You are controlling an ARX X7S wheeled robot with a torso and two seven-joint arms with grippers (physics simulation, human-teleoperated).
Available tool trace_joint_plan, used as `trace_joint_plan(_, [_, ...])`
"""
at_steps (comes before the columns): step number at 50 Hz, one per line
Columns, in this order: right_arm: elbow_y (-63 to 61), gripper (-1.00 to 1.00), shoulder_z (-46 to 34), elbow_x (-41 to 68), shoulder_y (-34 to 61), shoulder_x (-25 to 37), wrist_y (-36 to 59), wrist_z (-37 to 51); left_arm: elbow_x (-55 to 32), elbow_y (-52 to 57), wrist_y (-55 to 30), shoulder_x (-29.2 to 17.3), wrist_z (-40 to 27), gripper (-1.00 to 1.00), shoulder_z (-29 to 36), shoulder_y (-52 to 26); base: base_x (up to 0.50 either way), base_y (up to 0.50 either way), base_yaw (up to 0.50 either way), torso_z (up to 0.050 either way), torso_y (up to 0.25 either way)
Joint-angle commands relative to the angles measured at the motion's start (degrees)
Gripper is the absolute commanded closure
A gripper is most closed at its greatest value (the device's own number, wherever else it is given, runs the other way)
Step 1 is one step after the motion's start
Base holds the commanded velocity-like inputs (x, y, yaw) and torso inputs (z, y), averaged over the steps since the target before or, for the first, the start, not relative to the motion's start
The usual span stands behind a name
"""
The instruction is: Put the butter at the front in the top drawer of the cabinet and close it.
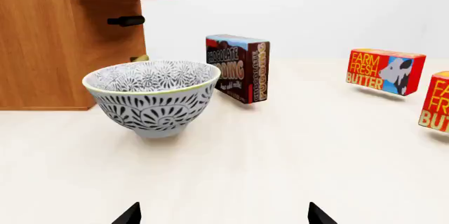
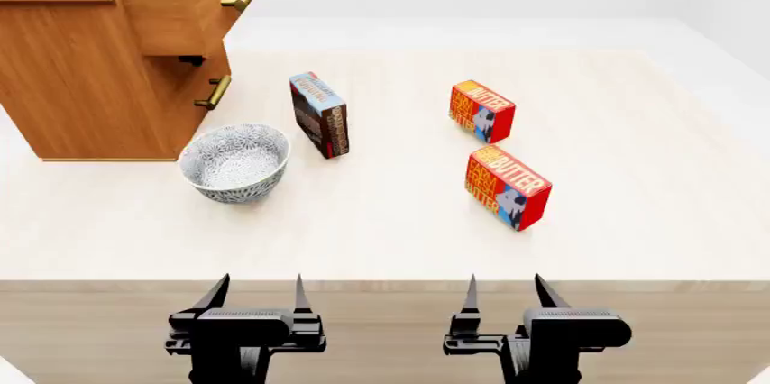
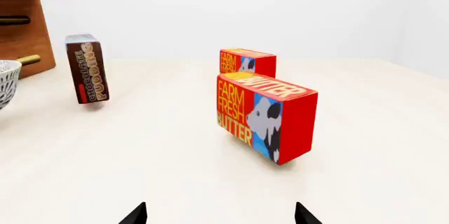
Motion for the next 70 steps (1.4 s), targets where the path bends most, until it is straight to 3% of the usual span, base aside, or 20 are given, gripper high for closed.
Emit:
trace_joint_plan(1, [0.0,-1.0,-1.1,0.9,-0.4,0.9,-0.7,1.2,-1.1,-0.1,0.3,-0.9,-0.9,-1.0,1.0,0.0,0.0,0.0,0.0,0.0,0.0])
trace_joint_plan(12, [-1.2,-1.0,-3.6,-0.6,-1.8,2.9,-14.3,4.5,-0.9,2.3,11.7,-3.0,-4.3,-1.0,2.3,0.7,0.0,0.0,0.0,0.0,0.0])
trace_joint_plan(17, [-9.4,-1.0,-4.2,-3.0,-1.0,4.1,-11.3,5.4,0.2,15.4,2.7,-4.3,-4.7,-1.0,3.0,0.2,0.0,0.0,0.0,0.0,0.0])
trace_joint_plan(22, [-27.3,-1.0,-4.5,-4.0,4.4,5.8,14.3,1.6,-7.7,34.4,-29.8,-7.1,-1.0,-1.0,3.6,-6.6,0.0,0.0,0.0,0.0,0.0])
trace_joint_plan(27, [-42.8,-1.0,-4.5,-2.3,19.5,8.0,53.0,-4.0,-14.6,43.7,-62.7,-8.4,-1.1,-1.0,1.1,-23.4,0.0,0.0,0.0,0.0,0.0])
trace_joint_plan(32, [-47.5,-1.0,-5.2,0.2,41.2,10.1,82.6,-8.8,-16.4,41.5,-76.5,-11.3,0.0,-1.0,3.6,-42.6,0.0,0.0,0.0,0.0,0.0])
trace_joint_plan(35, [-45.4,-1.0,-4.4,2.2,51.1,10.7,89.9,-11.6,-18.1,38.3,-83.8,-11.1,1.4,-1.0,3.7,-53.0,0.0,0.0,0.0,0.0,0.0])
trace_joint_plan(37, [-40.5,-1.0,-3.0,7.9,56.8,12.0,90.0,-9.7,-19.0,34.9,-88.2,-10.7,2.1,-1.0,3.8,-60.4,0.0,0.0,0.0,0.0,0.0])
trace_joint_plan(40, [-31.7,-1.0,0.2,33.7,66.7,18.7,90.0,13.9,-19.7,28.0,-89.4,-11.2,3.0,-1.0,5.7,-70.2,0.0,0.0,0.0,0.0,0.0])
trace_joint_plan(42, [-27.4,-1.0,0.1,49.1,71.5,19.8,89.8,20.3,-19.5,22.8,-88.6,-11.3,3.4,-1.0,6.7,-75.8,0.0,0.0,0.0,0.0,0.0])
trace_joint_plan(47, [-20.7,-1.0,-2.4,48.0,77.4,20.3,86.4,19.8,-18.9,11.5,-86.6,-10.8,4.4,-1.0,8.2,-86.6,0.0,0.0,0.0,0.0,0.0])
trace_joint_plan(51, [-19.2,-1.0,-3.4,47.6,79.6,20.6,83.2,18.1,-18.5,7.2,-84.8,-10.5,4.7,-1.0,9.8,-90.9,0.2,0.0,0.0,0.0,0.0])
trace_joint_plan(70, [-18.3,-1.0,-3.3,48.4,80.4,20.2,80.4,18.0,-19.0,7.1,-81.3,-10.7,4.6,-1.0,10.2,-90.6,0.5,-0.01,0.0,0.0,0.0])
